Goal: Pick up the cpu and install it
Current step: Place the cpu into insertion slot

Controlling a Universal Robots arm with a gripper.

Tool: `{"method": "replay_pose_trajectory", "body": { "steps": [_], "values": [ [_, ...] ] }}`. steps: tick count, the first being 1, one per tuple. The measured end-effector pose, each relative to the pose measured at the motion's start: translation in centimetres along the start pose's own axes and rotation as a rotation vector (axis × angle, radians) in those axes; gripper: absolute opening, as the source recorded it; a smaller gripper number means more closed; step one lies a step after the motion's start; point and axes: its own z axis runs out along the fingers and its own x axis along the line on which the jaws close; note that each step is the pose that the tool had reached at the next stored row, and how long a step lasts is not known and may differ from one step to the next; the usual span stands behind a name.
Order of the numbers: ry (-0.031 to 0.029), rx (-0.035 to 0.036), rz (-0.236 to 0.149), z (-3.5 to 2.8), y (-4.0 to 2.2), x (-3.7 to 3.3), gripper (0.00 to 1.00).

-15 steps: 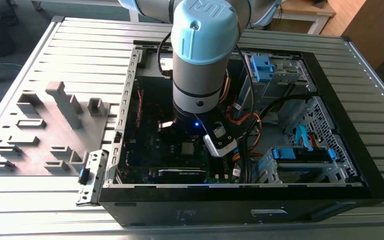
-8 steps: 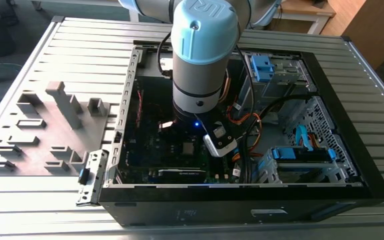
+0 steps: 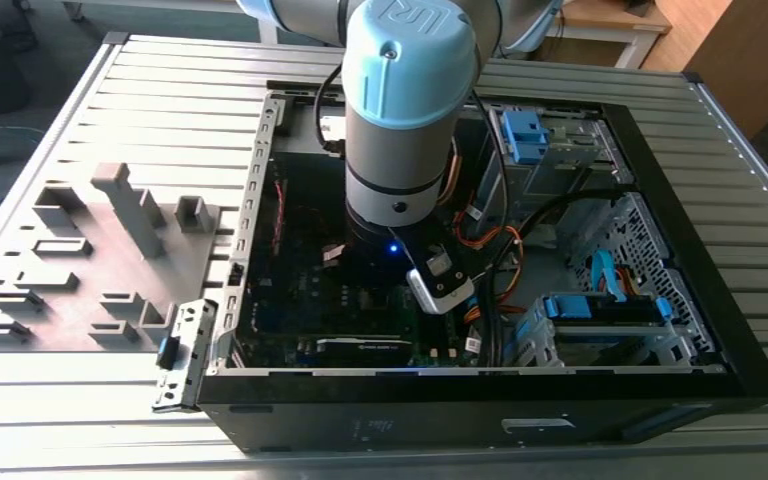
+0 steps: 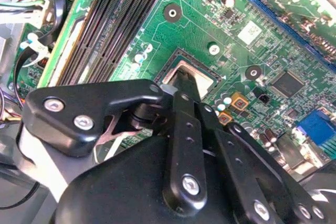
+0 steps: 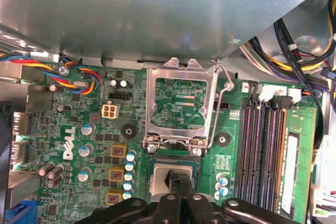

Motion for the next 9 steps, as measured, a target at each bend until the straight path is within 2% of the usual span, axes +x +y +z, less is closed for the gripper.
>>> {"method": "replay_pose_trajectory", "body": {
  "steps": [9],
  "values": [
    [-0.0006, -0.0016, 0.011, -0.18, 0.00, 0.00, 0.11]
  ]
}}
